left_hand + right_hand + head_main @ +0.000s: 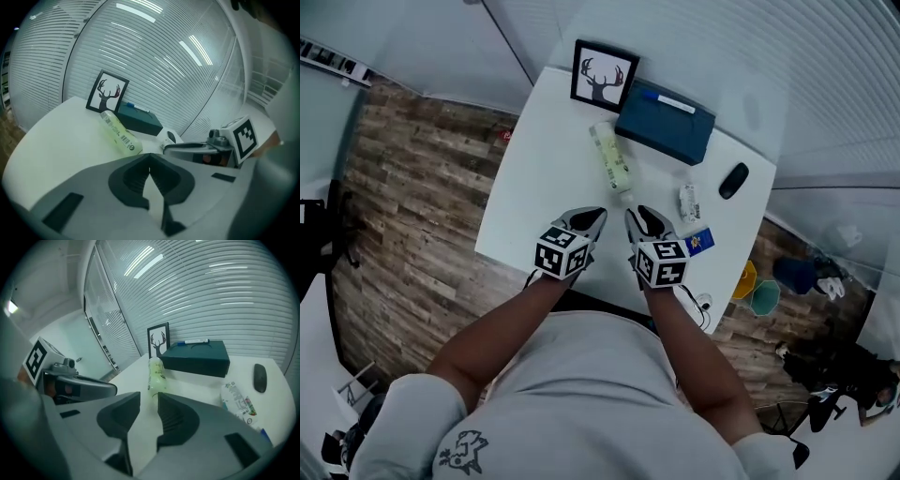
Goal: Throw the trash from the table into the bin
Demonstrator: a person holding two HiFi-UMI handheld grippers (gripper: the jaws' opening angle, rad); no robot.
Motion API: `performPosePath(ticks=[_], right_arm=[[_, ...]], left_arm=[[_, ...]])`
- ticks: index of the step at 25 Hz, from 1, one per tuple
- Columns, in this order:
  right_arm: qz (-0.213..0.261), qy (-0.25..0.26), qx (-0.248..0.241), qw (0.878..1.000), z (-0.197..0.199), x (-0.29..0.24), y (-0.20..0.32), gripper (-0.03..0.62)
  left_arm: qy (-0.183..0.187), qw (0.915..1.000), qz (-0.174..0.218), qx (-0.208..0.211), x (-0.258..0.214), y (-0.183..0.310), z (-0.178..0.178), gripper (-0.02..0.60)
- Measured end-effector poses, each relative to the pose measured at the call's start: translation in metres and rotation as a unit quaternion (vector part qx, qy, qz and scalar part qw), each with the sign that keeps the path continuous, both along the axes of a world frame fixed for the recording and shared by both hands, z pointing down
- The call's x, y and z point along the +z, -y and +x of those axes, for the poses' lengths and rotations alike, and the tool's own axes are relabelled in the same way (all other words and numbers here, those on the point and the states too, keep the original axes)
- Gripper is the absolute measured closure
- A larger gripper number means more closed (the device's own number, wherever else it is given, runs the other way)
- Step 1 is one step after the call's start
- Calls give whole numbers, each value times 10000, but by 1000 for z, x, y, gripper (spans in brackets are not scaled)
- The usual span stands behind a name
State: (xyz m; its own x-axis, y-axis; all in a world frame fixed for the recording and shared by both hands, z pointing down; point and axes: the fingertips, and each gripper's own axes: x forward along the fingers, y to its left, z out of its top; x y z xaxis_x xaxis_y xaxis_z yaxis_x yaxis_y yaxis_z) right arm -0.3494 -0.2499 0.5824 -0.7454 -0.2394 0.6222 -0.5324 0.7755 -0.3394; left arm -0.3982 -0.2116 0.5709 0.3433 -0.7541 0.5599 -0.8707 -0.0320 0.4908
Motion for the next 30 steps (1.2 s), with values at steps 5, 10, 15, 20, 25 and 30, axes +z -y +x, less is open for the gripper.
performPosePath(ticks=[5,10,15,20,25,30], right_arm=[[-123,-172,27,9998,-9,24,8,465],[-185,-359,10,9992,-17,44,17,437],[-304,-456,5,9985,-21,59,23,421],[-407,-531,-85,9977,-27,69,21,419],[-456,-606,-131,9970,-28,76,18,419],[-477,-581,-146,9971,-31,77,19,421]], left_arm=[[-30,9998,-171,57,16,8,-13,575],[-138,9994,-321,54,32,18,-23,575],[-172,9990,-410,53,42,26,-32,575],[-173,9988,-447,47,49,31,-39,575],[-153,9986,-506,93,56,32,-39,575],[-187,9983,-555,70,60,30,-40,575]])
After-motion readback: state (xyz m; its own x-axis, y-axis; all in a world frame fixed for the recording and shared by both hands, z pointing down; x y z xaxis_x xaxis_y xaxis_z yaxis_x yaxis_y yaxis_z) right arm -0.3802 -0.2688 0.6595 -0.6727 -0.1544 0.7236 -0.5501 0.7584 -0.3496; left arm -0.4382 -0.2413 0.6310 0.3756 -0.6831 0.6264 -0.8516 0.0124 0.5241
